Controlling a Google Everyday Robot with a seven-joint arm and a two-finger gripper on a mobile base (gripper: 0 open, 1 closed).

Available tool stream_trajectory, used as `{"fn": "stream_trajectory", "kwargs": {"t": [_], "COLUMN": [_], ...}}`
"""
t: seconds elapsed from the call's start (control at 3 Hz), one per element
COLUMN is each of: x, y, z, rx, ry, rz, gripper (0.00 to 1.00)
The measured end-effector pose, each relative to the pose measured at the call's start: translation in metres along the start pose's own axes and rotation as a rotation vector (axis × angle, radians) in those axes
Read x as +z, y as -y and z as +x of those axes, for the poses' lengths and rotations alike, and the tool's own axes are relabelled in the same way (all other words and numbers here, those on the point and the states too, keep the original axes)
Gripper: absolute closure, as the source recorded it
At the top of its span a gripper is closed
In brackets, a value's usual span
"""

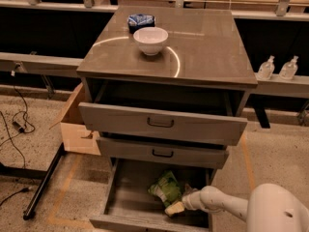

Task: Pick green rice chip bag from bottom drawer and place on counter

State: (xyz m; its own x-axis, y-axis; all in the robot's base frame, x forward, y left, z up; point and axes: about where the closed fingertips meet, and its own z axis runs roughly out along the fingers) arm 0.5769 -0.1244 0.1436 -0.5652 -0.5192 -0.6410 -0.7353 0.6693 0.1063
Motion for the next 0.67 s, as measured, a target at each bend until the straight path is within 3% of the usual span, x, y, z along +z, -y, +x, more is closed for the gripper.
{"fn": "stream_trajectory", "kwargs": {"t": [0.33, 0.67], "x": [0.0132, 0.0108], "y": [0.0056, 0.0078], "z": [0.0067, -0.0003], "rx": [-0.005, -0.053], "ry": [-0.017, -0.019], "rz": [0.007, 0.001], "gripper": [0.18, 0.49]}}
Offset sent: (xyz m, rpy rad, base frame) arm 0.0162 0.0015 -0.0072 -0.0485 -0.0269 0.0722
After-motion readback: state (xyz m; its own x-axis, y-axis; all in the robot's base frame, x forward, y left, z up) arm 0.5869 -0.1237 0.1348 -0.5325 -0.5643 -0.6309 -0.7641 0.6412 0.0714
